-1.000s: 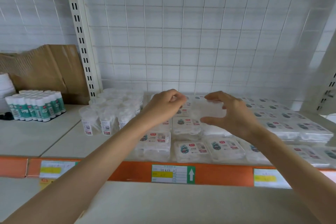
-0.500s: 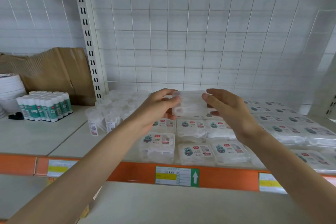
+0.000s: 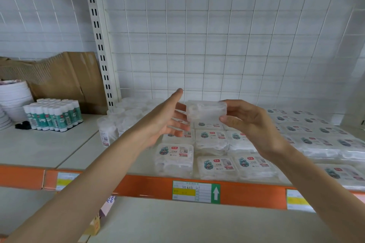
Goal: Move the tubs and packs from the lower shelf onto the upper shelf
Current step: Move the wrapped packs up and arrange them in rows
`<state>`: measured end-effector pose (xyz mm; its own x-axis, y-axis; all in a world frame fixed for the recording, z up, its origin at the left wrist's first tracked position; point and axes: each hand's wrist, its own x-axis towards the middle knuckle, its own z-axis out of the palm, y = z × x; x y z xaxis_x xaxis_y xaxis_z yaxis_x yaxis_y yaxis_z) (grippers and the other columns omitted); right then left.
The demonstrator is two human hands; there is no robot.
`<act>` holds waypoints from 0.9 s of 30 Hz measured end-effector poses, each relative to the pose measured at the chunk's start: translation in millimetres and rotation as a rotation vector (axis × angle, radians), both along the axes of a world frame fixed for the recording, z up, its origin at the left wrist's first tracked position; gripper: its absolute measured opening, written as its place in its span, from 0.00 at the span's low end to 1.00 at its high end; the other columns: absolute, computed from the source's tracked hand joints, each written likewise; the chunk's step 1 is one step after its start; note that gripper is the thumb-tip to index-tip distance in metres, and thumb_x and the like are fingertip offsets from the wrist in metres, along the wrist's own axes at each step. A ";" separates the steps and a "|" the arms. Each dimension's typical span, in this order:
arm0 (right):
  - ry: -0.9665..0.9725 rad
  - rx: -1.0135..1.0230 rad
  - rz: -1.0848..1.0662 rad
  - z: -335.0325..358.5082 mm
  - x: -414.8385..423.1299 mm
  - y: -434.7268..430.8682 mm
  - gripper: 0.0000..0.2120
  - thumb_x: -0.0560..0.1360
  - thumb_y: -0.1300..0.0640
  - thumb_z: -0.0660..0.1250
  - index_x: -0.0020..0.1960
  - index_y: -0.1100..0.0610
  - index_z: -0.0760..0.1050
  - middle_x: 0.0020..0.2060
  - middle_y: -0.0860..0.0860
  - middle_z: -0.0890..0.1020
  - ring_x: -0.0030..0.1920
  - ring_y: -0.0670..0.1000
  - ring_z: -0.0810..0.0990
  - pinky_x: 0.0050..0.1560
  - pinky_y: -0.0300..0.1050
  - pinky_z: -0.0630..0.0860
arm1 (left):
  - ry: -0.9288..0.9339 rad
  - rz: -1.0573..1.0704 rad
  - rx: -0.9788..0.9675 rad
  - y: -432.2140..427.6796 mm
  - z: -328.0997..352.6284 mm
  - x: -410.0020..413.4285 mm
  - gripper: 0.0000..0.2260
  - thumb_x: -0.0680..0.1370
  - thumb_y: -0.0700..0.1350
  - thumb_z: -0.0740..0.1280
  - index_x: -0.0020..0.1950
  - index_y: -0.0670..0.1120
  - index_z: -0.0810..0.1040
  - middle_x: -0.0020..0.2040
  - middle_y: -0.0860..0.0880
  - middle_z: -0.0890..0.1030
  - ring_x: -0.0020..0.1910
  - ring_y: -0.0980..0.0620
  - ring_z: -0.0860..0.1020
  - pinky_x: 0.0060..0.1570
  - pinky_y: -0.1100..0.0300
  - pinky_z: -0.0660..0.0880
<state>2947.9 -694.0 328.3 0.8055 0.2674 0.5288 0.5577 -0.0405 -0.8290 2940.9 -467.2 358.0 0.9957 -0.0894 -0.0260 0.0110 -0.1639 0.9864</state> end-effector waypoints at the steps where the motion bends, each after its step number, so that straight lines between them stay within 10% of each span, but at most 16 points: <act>1: -0.016 -0.007 0.004 -2.0 0.7 -0.4 0.15 0.70 0.60 0.73 0.57 0.57 0.81 0.52 0.52 0.85 0.56 0.53 0.82 0.56 0.52 0.79 | 0.016 -0.019 0.000 0.7 -0.7 -0.1 0.27 0.81 0.63 0.55 0.58 0.41 0.78 0.51 0.39 0.84 0.42 0.45 0.83 0.38 0.56 0.79; 10: 0.009 -0.017 0.041 -11.4 7.7 -2.0 0.17 0.74 0.74 0.66 0.57 0.57 0.79 0.60 0.50 0.82 0.61 0.52 0.80 0.62 0.53 0.77 | -0.086 -0.042 -0.197 0.1 -11.8 4.1 0.11 0.79 0.37 0.67 0.61 0.42 0.77 0.55 0.40 0.83 0.45 0.46 0.83 0.38 0.59 0.80; 18: 0.335 -0.030 -0.050 10.8 7.3 4.8 0.13 0.78 0.50 0.66 0.60 0.53 0.78 0.51 0.52 0.85 0.54 0.57 0.83 0.60 0.57 0.78 | -0.208 -0.084 -0.093 -1.9 -14.9 1.9 0.10 0.79 0.36 0.67 0.58 0.47 0.79 0.56 0.41 0.82 0.47 0.48 0.81 0.42 0.55 0.81; 27: 0.458 0.043 -0.024 7.4 8.2 12.5 0.15 0.75 0.60 0.69 0.61 0.57 0.77 0.49 0.57 0.85 0.52 0.56 0.84 0.54 0.50 0.79 | -0.166 -0.065 -0.116 -9.1 -14.9 -0.3 0.17 0.79 0.46 0.69 0.68 0.47 0.74 0.57 0.47 0.83 0.52 0.49 0.83 0.48 0.57 0.80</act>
<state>2956.1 -681.6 335.7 0.9645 0.2315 0.1269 0.1327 -0.0094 -0.9911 2940.7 -476.3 343.1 0.9774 -0.1466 0.1523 -0.1602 -0.0438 0.9861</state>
